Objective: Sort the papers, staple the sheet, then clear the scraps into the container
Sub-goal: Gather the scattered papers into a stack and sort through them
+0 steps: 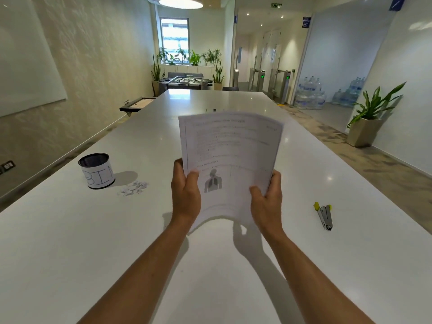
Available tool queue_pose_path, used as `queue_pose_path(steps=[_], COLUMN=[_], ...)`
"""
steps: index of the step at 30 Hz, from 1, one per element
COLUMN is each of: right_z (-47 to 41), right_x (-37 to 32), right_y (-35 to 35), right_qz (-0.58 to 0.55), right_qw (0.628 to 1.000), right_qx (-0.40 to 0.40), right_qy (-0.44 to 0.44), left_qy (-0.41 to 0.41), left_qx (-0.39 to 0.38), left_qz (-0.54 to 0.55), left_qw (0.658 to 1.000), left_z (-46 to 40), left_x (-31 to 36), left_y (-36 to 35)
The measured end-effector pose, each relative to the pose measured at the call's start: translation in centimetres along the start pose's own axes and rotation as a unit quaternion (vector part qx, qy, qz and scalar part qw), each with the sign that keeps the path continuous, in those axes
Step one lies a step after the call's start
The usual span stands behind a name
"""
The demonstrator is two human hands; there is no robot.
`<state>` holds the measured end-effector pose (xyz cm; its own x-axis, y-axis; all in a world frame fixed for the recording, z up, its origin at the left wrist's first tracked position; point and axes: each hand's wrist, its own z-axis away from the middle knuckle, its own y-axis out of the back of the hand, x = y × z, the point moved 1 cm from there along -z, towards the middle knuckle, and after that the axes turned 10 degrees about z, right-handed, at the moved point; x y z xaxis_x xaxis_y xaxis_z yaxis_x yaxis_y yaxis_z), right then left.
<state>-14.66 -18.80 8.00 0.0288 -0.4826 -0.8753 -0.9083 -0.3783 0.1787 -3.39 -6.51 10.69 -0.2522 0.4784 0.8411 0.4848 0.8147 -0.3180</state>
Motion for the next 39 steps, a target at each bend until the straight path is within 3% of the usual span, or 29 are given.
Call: queue_pose_path(steps=[4, 12, 14, 17, 18, 20, 27, 32, 35, 39], right_z=[2.1, 0.5, 0.7, 1.6, 1.9, 2.4, 1.0, -1.3, -2.5, -3.6], right_x=[3.2, 3.9, 4.6, 5.1, 5.0, 4.5, 4.8, 4.9, 4.8, 4.0], right_y=[-0.4, 0.5, 0.6, 0.1, -0.2, -0.9, 0.7, 4.5, 6.3, 7.6], right_qz=[0.041, -0.026, -0.091, -0.288, -0.344, -0.379, -0.218, -0.103, -0.051, -0.018], right_qw=[0.996, 0.991, 0.975, 0.906, 0.886, 0.881, 0.945, 0.973, 0.983, 0.990], right_qx=[-0.043, 0.005, 0.026, 0.011, -0.007, -0.041, -0.018, -0.030, -0.035, -0.070], right_qy=[-0.062, -0.131, -0.203, -0.311, -0.311, -0.279, -0.243, -0.206, -0.174, -0.122], left_qy=[0.093, 0.090, 0.089, 0.120, 0.142, 0.165, 0.194, 0.197, 0.211, 0.213], left_qx=[0.019, 0.023, 0.042, 0.075, 0.084, 0.082, 0.007, 0.033, 0.034, -0.082], left_qz=[-0.037, 0.003, 0.043, 0.095, 0.107, 0.134, 0.166, 0.156, 0.084, -0.058], left_qw=[0.995, 0.996, 0.994, 0.985, 0.980, 0.974, 0.967, 0.967, 0.973, 0.972], left_z=[1.9, 1.0, 1.2, 1.8, 2.0, 2.7, 3.0, -0.3, -2.2, -4.0], left_x=[-3.8, -2.9, -2.8, -3.4, -3.8, -4.3, -4.4, -3.7, -3.8, -3.2], left_y=[1.3, 0.8, 0.6, 0.3, 0.2, -0.3, 0.9, 4.3, 6.3, 7.3])
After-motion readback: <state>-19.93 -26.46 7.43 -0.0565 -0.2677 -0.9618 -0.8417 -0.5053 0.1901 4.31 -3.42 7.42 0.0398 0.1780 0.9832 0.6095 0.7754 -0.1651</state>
